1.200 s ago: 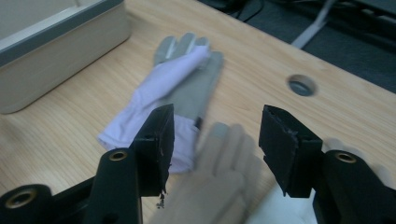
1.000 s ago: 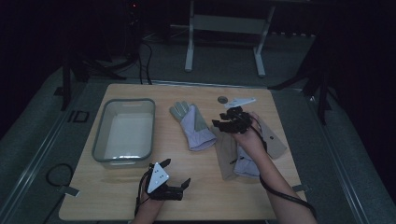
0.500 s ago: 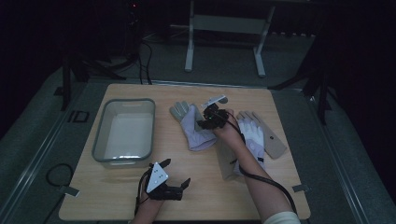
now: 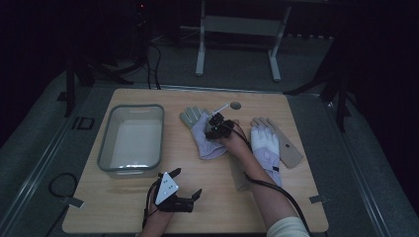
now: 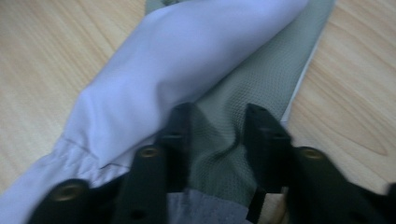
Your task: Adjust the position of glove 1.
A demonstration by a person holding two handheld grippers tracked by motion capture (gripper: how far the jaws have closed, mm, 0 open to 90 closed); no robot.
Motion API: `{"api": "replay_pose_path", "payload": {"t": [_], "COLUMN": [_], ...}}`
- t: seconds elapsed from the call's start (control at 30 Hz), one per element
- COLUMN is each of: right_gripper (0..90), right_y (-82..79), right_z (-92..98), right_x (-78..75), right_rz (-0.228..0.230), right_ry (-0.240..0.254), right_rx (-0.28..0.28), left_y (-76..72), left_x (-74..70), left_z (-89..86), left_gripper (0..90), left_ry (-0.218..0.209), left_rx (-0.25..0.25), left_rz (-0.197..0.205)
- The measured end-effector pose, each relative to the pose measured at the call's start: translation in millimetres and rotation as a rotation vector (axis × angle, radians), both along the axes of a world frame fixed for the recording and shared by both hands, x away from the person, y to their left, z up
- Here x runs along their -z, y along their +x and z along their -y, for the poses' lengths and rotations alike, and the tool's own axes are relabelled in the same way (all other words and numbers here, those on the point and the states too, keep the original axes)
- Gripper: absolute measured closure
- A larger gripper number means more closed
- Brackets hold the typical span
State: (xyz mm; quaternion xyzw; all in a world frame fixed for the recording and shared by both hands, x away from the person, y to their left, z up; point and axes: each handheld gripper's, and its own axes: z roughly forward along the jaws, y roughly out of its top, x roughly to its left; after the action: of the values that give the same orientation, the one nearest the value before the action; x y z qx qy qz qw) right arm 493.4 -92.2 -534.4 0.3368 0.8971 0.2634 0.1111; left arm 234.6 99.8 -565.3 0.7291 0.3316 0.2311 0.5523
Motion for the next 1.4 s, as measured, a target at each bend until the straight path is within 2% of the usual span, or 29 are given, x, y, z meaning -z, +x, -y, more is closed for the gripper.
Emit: {"api": "replay_pose_path", "payload": {"t": [0.07, 0.1, 0.13, 0.2, 0.23, 0.3, 0.4, 0.43, 0.5, 0.53, 0.57, 0.6, 0.63, 0.67, 0.7, 0.73, 0.77, 0.8, 0.83, 0.87, 1.0, 1.03, 1.07, 1.1, 1.2, 1.27, 1.3, 1.4], "right_gripper": [79.0, 79.0, 83.9, 88.0, 88.6, 88.8, 88.8, 88.8, 88.8, 88.7, 88.7, 88.8, 88.8, 88.9, 88.9, 88.9, 88.9, 88.8, 88.8, 88.8, 88.7, 88.7, 88.7, 88.7, 88.7, 88.7, 88.6, 88.6], "right_y": [-2.1, -2.1, -3.1, -5.9, -8.1, -12.7, -19.7, -29.4, -33.5, -42.5, -42.5, -49.5, -49.5, -59.5, -59.5, -71.1, -71.1, -82.3, -82.3, -94.0, -105.3, -116.6, -116.6, -122.4, -126.9, -129.3, -131.8, -131.0], "right_z": [-3.5, -3.5, -4.9, -6.4, -7.0, -5.8, -4.5, 2.5, 4.4, 7.8, 7.8, 12.0, 12.0, 16.2, 16.2, 18.8, 18.8, 24.6, 24.6, 29.3, 33.5, 37.4, 37.4, 40.2, 41.4, 40.7, 40.1, 39.6], "right_x": [-0.9, -0.9, -1.1, -3.1, -4.7, -10.4, -16.4, -27.6, -31.0, -36.5, -36.5, -41.5, -41.5, -48.1, -48.1, -54.3, -54.3, -60.0, -60.0, -64.1, -66.0, -63.0, -63.0, -56.9, -47.9, -43.7, -36.9, -28.5], "right_rz": [-0.004, -0.004, 0.001, 0.013, 0.007, -0.024, -0.023, -0.014, -0.008, -0.005, -0.005, -0.015, -0.015, -0.012, -0.012, 0.009, 0.009, 0.023, 0.023, 0.054, 0.064, 0.048, 0.048, 0.036, 0.010, 0.015, 0.023, 0.015], "right_ry": [-0.013, -0.013, -0.019, -0.013, -0.006, 0.044, 0.067, 0.115, 0.120, 0.131, 0.131, 0.171, 0.171, 0.219, 0.219, 0.241, 0.241, 0.275, 0.275, 0.276, 0.276, 0.279, 0.279, 0.287, 0.314, 0.315, 0.311, 0.302], "right_rx": [0.007, 0.007, 0.016, 0.056, 0.075, 0.105, 0.113, 0.158, 0.172, 0.191, 0.191, 0.218, 0.218, 0.253, 0.253, 0.287, 0.287, 0.332, 0.332, 0.366, 0.382, 0.391, 0.391, 0.401, 0.420, 0.434, 0.450, 0.459], "left_y": [-0.6, -0.7, -0.6, -0.2, 0.0, 0.0, 0.0, 0.0, -0.1, -0.1, -0.1, -0.3, -0.3, -0.4, -0.4, -0.6, -0.6, -0.7, -0.7, -0.4, -0.3, -0.4, -0.4, -0.5, -0.6, -0.7, -0.6, -0.6], "left_x": [0.0, 0.0, 0.0, 0.0, 0.1, 0.0, 0.0, 0.0, 0.1, 0.0, 0.0, 0.0, 0.0, 0.0, 0.0, 0.0, 0.0, -0.1, -0.1, -0.1, -0.1, 0.0, 0.0, -0.1, -0.1, -0.1, -0.1, -0.1], "left_z": [0.3, 0.3, 0.1, -0.4, -0.7, -0.8, -0.5, -0.5, -0.4, -0.4, -0.3, -0.1, -0.1, 0.1, 0.1, 0.2, 0.2, 0.2, 0.2, 0.0, -0.1, 0.2, 0.2, 0.3, 0.5, 0.9, 0.9, 0.8], "left_gripper": [1.1, 1.1, 1.1, 1.0, 1.1, 1.1, 1.1, 1.1, 1.1, 1.1, 1.1, 1.1, 1.1, 1.1, 1.1, 1.1, 1.1, 1.1, 1.1, 1.1, 1.1, 1.1, 1.1, 1.1, 1.1, 1.1, 1.1, 1.1], "left_ry": [0.002, 0.002, 0.001, -0.004, -0.007, -0.007, -0.005, -0.005, -0.006, -0.004, -0.004, -0.002, -0.002, 0.000, 0.000, 0.003, 0.003, 0.006, 0.006, 0.005, 0.004, 0.004, 0.004, 0.005, 0.011, 0.015, 0.016, 0.015], "left_rx": [0.000, -0.001, -0.002, -0.004, -0.005, -0.006, -0.008, -0.008, -0.011, -0.012, -0.013, -0.015, -0.015, -0.016, -0.016, -0.016, -0.016, -0.016, -0.016, -0.017, -0.020, -0.022, -0.022, -0.023, -0.024, -0.026, -0.026, -0.027], "left_rz": [0.006, 0.006, 0.005, 0.001, -0.001, -0.001, 0.001, 0.001, 0.001, 0.002, 0.002, 0.004, 0.004, 0.006, 0.006, 0.008, 0.008, 0.008, 0.008, 0.007, 0.005, 0.005, 0.005, 0.005, 0.009, 0.012, 0.012, 0.010]}}
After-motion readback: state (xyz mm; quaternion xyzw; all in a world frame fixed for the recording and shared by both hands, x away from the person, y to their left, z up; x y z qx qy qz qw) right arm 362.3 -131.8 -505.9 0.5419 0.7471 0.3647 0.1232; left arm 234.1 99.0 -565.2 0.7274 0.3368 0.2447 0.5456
